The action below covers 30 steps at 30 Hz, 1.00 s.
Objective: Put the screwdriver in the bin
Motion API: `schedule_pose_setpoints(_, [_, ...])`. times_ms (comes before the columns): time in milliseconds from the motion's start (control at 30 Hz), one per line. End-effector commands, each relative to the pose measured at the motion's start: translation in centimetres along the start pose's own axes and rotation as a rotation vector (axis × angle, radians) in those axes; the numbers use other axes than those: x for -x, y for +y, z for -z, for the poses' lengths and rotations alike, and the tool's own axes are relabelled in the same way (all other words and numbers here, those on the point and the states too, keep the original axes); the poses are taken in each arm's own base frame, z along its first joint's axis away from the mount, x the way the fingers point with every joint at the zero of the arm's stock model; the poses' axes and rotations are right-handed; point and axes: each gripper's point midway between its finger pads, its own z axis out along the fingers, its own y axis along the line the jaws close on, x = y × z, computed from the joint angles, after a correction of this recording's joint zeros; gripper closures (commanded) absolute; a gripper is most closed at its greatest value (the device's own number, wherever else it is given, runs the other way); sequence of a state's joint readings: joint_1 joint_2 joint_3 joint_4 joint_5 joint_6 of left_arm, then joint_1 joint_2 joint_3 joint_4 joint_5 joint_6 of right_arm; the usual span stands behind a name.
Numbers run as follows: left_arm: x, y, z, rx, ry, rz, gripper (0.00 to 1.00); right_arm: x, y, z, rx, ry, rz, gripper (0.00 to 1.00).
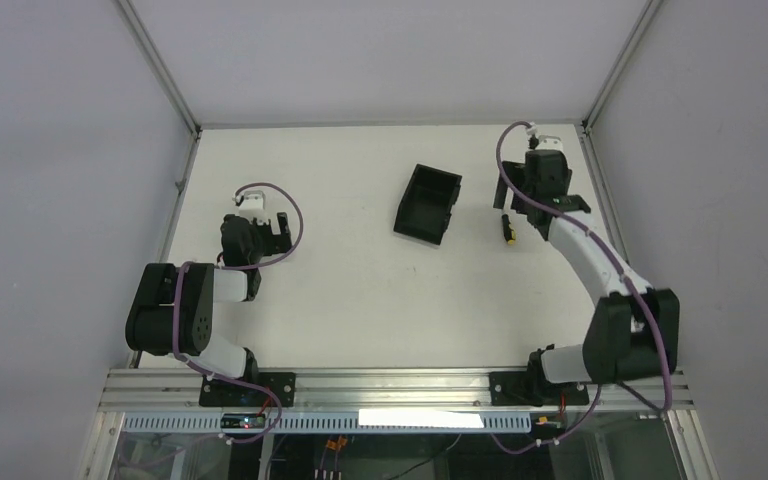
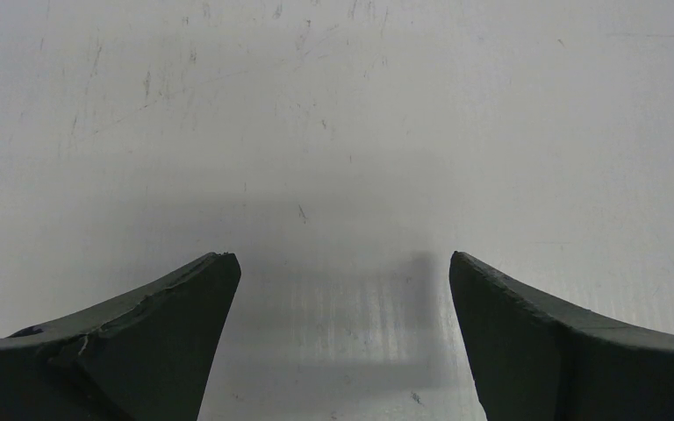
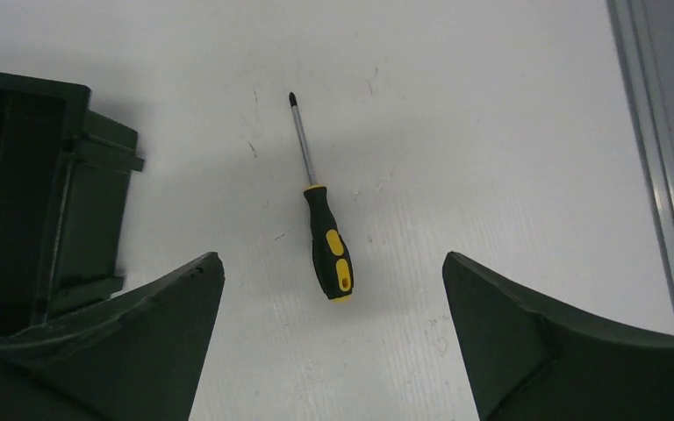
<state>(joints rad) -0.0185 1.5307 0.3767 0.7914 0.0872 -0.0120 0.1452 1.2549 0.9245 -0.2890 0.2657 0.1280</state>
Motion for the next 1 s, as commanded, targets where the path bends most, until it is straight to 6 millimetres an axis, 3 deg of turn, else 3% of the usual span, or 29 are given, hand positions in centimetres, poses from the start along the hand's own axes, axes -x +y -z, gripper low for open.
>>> schedule_pose_setpoints(0, [1.5, -0.2, 0.1, -0.006, -0.049, -0.001, 0.01, -5.3, -0.3, -1.8, -0.029, 0.363, 0.108, 0.01])
schedule_pose_setpoints(100, [1.4, -0.2, 0.1, -0.006, -0.048, -0.001, 0.01, -5.3, 0.4, -4.1, -0.016, 0.425, 0.114, 0.03])
schedule_pose_setpoints(200, [1.4, -0.2, 0.1, -0.006, -0.048, -0.001, 0.01, -6.8, 0.5, -6.2, -0.021, 0.512, 0.121, 0.09])
schedule_pose_setpoints(367, [1.4, -0.2, 0.1, -0.007, -0.048, -0.001, 0.01, -8.7, 0.1, -8.0, -0.049, 0.591, 0.131, 0.2])
schedule_pose_setpoints(600, [1.4, -0.2, 0.1, -0.006, -0.047, -0.001, 0.01, -11.3, -0.3, -9.1, -0.053, 0.642, 0.125, 0.47])
schedule_pose_setpoints(667, [1.4, -0.2, 0.1, -0.006, -0.048, -0.001, 0.01, -11.5, -0.3, -9.2, -0.053, 0.64, 0.121, 0.6])
schedule_pose_setpoints(733, [1.5, -0.2, 0.1, -0.006, -0.049, -0.001, 0.01, -11.1, -0.3, -9.3, -0.051, 0.623, 0.116, 0.78])
schedule_pose_setpoints(800, [1.5, -0.2, 0.1, -0.006, -0.049, -0.001, 0.01, -10.1, -0.2, -9.0, -0.047, 0.596, 0.111, 0.88])
schedule_pose_setpoints(967, [1.5, -0.2, 0.1, -0.006, -0.05, -0.001, 0.01, -5.3, -0.5, -6.7, -0.077, 0.507, 0.074, 0.97])
